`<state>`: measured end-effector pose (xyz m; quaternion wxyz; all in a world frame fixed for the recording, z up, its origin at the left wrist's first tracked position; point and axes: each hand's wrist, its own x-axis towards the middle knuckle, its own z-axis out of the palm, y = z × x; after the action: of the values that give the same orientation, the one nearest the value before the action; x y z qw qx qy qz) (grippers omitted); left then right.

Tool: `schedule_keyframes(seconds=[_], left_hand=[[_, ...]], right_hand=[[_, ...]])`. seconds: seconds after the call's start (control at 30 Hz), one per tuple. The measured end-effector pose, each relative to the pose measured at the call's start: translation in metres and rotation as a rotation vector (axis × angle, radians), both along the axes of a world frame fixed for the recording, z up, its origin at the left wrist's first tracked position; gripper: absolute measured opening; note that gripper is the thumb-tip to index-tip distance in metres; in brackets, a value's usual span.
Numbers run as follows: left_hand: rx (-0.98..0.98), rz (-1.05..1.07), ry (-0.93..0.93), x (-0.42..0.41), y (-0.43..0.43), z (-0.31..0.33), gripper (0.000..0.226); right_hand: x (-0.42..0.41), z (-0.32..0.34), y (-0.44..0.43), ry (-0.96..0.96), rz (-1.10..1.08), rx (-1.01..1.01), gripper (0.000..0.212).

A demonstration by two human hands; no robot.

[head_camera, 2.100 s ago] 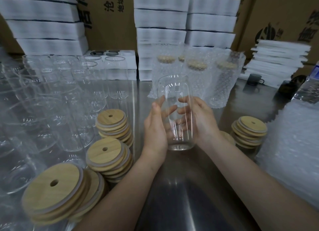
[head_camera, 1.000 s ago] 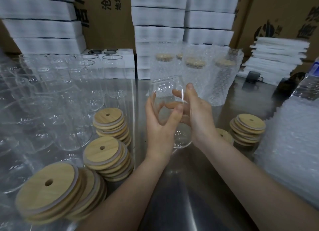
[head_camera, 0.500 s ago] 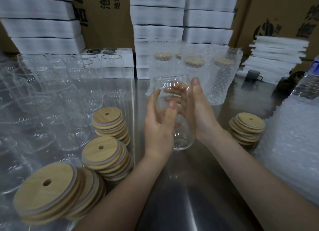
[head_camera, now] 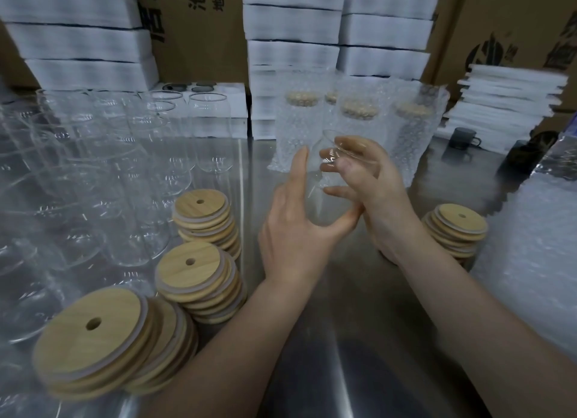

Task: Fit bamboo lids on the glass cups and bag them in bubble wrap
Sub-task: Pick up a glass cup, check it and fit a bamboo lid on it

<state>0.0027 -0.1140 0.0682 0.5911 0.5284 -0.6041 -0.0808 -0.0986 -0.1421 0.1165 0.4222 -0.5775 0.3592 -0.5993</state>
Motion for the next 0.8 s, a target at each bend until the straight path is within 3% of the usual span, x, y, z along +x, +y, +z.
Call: schedule_keyframes(seconds=[0.23, 0.47, 0.8], left_hand=[[-0.048, 0.202, -0.325, 0.006, -0.008, -0.002, 0.097], [-0.073, 0.303, -0.476, 0.006, -0.011, -0.007, 0.095], [-0.159, 0.336, -0.566, 0.004, -0.011, -0.011, 0.095]], right_hand=[[0.004, -0.003, 0.003, -0.091, -0.085, 0.016, 0.042], [0.005, -0.003, -0.002, -0.078, -0.265, 0.073, 0.006], [-0.005, 0.006, -0.005, -0.316, -0.129, 0.334, 0.020]])
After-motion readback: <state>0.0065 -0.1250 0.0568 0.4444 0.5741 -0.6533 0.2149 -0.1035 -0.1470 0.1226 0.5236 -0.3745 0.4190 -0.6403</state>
